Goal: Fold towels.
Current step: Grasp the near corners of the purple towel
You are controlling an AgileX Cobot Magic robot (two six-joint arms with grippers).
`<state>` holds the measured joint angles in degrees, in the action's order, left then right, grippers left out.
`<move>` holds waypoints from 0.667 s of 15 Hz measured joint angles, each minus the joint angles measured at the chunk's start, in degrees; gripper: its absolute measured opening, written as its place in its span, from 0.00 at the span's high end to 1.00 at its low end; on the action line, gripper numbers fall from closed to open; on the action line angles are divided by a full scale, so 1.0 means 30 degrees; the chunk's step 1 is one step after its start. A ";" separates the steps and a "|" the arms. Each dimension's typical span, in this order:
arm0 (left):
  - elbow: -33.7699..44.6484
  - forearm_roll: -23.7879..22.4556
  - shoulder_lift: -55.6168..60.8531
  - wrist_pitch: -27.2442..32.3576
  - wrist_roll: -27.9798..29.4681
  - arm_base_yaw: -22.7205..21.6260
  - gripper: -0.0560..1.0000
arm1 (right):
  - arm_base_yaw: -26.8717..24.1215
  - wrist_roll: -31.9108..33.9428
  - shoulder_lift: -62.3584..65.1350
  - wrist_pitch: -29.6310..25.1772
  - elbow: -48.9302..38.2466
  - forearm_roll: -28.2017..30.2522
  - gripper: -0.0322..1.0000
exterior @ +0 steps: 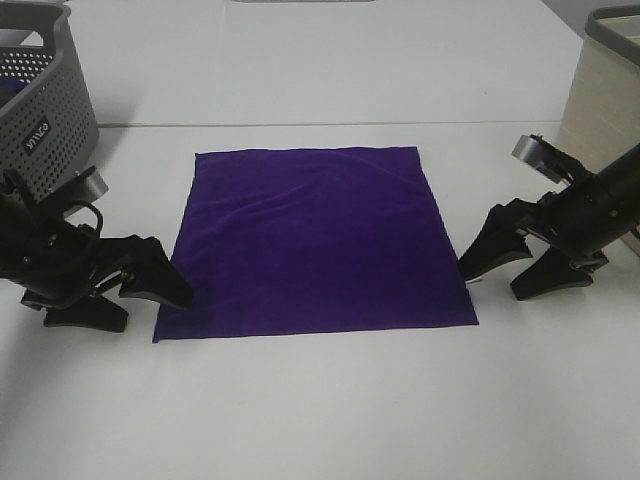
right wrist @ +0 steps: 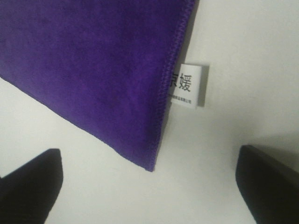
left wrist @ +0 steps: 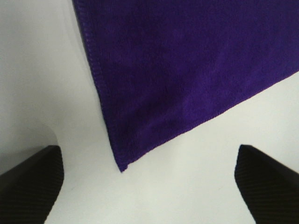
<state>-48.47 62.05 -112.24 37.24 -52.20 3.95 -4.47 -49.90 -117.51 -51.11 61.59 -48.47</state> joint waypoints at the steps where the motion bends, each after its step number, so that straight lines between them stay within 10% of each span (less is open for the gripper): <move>1: -0.0019 0.0019 0.0000 0.0019 0.0000 0.0000 0.08 | 0.0000 0.0057 -0.0153 -0.0076 0.0019 -0.0172 0.02; 10: -0.0057 0.0038 -0.0210 0.0325 0.0000 0.0038 0.16 | 0.0172 0.1872 -0.1012 -0.0382 0.0286 -0.0745 0.08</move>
<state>-48.64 62.17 -112.87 38.22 -52.20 4.07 -3.95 -44.29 -120.55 -52.25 62.45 -50.71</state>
